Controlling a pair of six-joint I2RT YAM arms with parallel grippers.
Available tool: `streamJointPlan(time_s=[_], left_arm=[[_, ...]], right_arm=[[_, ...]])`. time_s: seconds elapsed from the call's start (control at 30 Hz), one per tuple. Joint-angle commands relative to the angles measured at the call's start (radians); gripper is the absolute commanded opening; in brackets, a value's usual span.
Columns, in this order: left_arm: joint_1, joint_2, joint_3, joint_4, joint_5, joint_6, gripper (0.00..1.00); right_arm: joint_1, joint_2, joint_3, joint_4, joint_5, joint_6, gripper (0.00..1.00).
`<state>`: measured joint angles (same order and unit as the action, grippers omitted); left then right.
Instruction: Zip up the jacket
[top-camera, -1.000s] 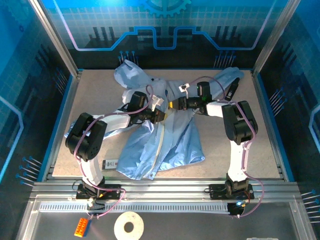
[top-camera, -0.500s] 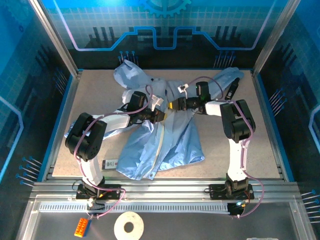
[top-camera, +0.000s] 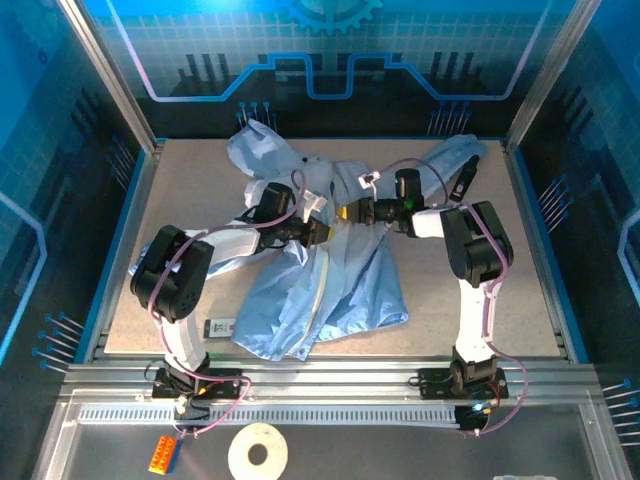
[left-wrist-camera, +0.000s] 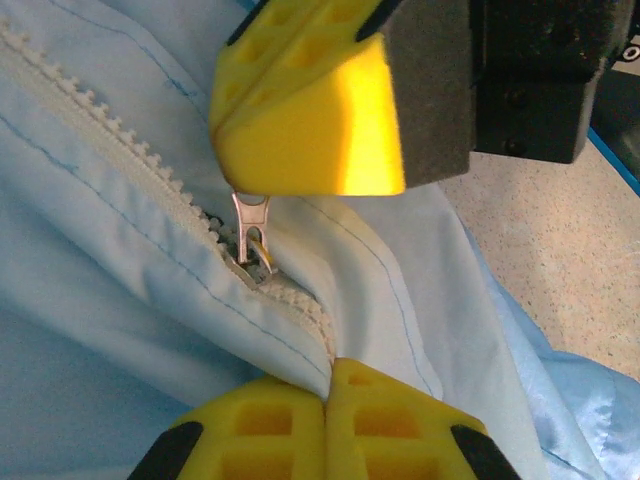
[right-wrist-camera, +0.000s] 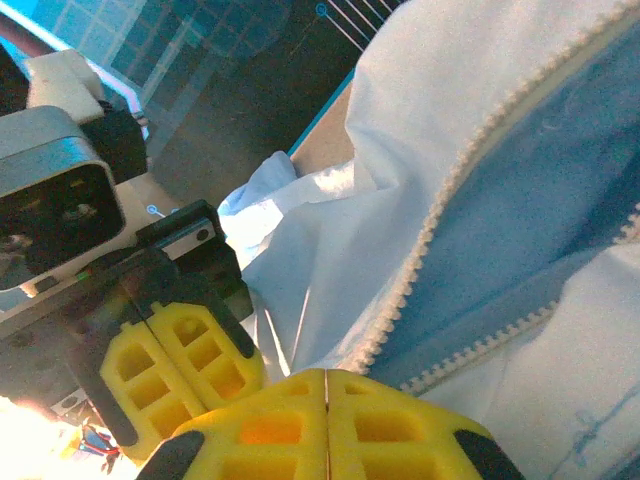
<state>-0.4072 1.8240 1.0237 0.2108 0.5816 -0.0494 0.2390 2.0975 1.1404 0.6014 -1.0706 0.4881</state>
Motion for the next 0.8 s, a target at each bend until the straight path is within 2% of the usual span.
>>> streamJointPlan(time_s=[0.0, 0.2, 0.53, 0.77], left_arm=[[0.018, -0.045, -0.001, 0.041, 0.029, 0.02, 0.0], [0.018, -0.043, 0.003, 0.039, 0.032, 0.018, 0.0], [0.02, -0.035, 0.011, 0.03, 0.037, 0.011, 0.0], [0.019, -0.03, 0.015, 0.023, 0.041, 0.008, 0.0]], right_arm=[[0.002, -0.038, -0.027, 0.051, -0.01, 0.012, 0.06], [0.009, -0.039, -0.018, 0.011, -0.012, -0.023, 0.07], [0.042, -0.031, 0.053, -0.231, 0.016, -0.204, 0.13], [0.049, -0.03, 0.069, -0.233, 0.024, -0.211, 0.16]])
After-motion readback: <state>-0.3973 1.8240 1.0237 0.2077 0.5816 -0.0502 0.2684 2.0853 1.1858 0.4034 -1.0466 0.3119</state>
